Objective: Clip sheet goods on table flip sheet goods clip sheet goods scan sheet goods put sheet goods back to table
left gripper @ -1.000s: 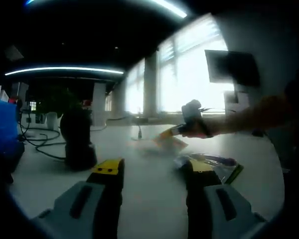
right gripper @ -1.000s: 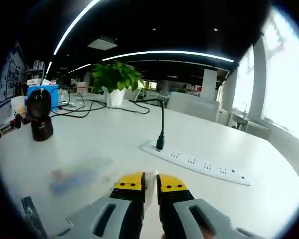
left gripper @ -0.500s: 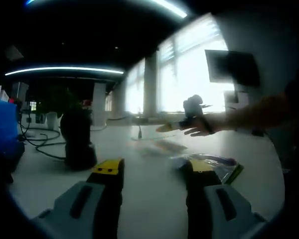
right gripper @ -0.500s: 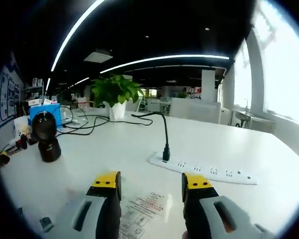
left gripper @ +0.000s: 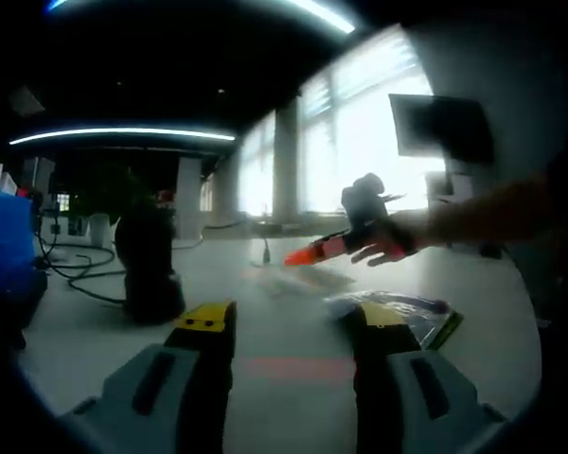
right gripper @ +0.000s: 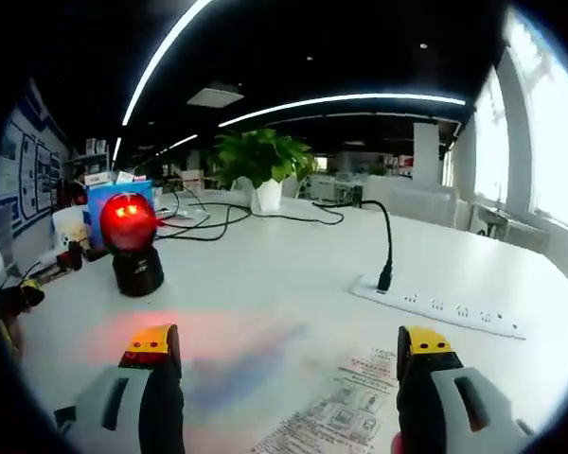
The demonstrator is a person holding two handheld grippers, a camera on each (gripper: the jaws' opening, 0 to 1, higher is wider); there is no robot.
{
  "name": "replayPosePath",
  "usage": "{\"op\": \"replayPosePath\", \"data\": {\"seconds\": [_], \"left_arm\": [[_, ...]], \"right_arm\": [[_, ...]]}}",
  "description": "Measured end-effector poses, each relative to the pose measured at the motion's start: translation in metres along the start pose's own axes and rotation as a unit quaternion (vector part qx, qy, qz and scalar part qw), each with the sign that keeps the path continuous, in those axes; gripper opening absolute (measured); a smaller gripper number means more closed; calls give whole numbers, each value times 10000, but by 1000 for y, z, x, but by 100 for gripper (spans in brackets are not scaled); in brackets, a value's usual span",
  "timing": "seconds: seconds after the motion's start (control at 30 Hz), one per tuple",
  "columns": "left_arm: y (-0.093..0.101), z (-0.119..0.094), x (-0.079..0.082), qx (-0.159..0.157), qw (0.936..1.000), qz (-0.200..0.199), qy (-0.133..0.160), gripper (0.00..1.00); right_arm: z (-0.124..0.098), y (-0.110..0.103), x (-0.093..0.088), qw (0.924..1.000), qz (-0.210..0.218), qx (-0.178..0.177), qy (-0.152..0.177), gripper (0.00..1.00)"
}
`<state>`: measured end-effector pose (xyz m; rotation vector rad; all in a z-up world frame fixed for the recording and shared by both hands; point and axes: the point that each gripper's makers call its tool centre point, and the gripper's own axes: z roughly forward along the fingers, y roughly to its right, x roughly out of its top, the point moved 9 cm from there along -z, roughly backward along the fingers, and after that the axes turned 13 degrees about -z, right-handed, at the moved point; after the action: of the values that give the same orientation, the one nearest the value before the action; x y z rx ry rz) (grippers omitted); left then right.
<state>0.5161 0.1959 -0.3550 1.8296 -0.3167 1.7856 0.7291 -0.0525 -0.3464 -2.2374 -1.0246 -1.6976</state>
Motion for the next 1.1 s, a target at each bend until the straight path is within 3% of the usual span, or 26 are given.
{"op": "replayPosePath", "data": {"seconds": [0.13, 0.33, 0.67, 0.9, 1.1], "left_arm": [[0, 0, 0, 7, 10000, -6, 7, 43], [0, 0, 0, -3, 10000, -15, 12, 43], [0, -1, 1, 4, 10000, -23, 31, 43], [0, -1, 1, 3, 10000, -19, 24, 43], [1, -1, 0, 2, 10000, -15, 21, 43]], "right_arm": [[5, 0, -10, 9997, -56, -64, -239, 89], [8, 7, -17, 9994, 90, -28, -324, 89], [13, 4, -32, 9978, 149, 251, -598, 89], [15, 7, -34, 9978, 232, 303, -536, 89], [14, 10, -34, 9970, 90, 546, -550, 89]]}}
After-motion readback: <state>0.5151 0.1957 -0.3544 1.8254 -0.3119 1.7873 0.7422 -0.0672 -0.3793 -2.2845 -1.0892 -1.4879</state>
